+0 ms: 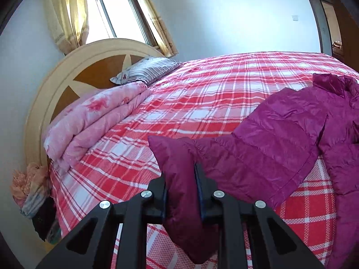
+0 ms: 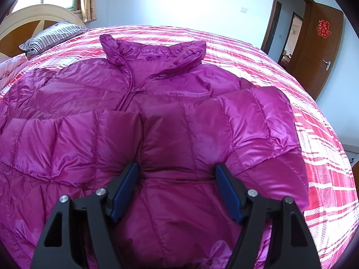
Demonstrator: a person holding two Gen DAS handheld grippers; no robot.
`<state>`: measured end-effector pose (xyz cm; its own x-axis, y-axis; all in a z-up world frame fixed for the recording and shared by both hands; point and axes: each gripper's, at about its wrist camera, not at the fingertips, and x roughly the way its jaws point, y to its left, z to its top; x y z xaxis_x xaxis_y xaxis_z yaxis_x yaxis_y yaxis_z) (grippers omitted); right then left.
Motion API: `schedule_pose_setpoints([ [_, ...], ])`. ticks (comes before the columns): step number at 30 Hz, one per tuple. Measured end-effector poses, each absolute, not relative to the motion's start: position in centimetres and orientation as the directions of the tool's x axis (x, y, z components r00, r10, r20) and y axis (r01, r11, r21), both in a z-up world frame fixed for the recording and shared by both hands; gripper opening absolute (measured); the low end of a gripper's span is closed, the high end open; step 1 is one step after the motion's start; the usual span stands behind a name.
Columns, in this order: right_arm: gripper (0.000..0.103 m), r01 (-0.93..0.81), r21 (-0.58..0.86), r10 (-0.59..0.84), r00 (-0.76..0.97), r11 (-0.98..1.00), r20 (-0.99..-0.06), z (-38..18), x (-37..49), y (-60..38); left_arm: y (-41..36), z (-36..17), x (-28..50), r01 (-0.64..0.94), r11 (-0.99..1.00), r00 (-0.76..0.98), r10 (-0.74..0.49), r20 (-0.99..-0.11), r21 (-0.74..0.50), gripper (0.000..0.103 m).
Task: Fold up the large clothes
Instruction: 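Reach the left tool to the other sleeve cuff and close on it, then lift the held sleeve with the left tool and carry it across the jacket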
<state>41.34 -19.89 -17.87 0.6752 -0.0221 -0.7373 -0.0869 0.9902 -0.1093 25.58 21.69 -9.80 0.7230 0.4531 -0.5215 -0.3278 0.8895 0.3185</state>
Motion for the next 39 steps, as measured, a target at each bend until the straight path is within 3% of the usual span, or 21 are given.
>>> schedule_pose_setpoints([
  [19,0.076,-0.085,-0.088,-0.007,0.677,0.992,-0.736,-17.8,41.4,-20.1,16.3,-4.0,26.8,-0.289,0.873,0.784,0.452,-0.426,0.394,0.019],
  [39,0.076,-0.086,-0.071,0.007,0.677,0.994,-0.736,-17.9,41.4,-20.3,5.6,1.2,28.4,-0.134,0.893,0.882,0.306,-0.359,0.429,0.018],
])
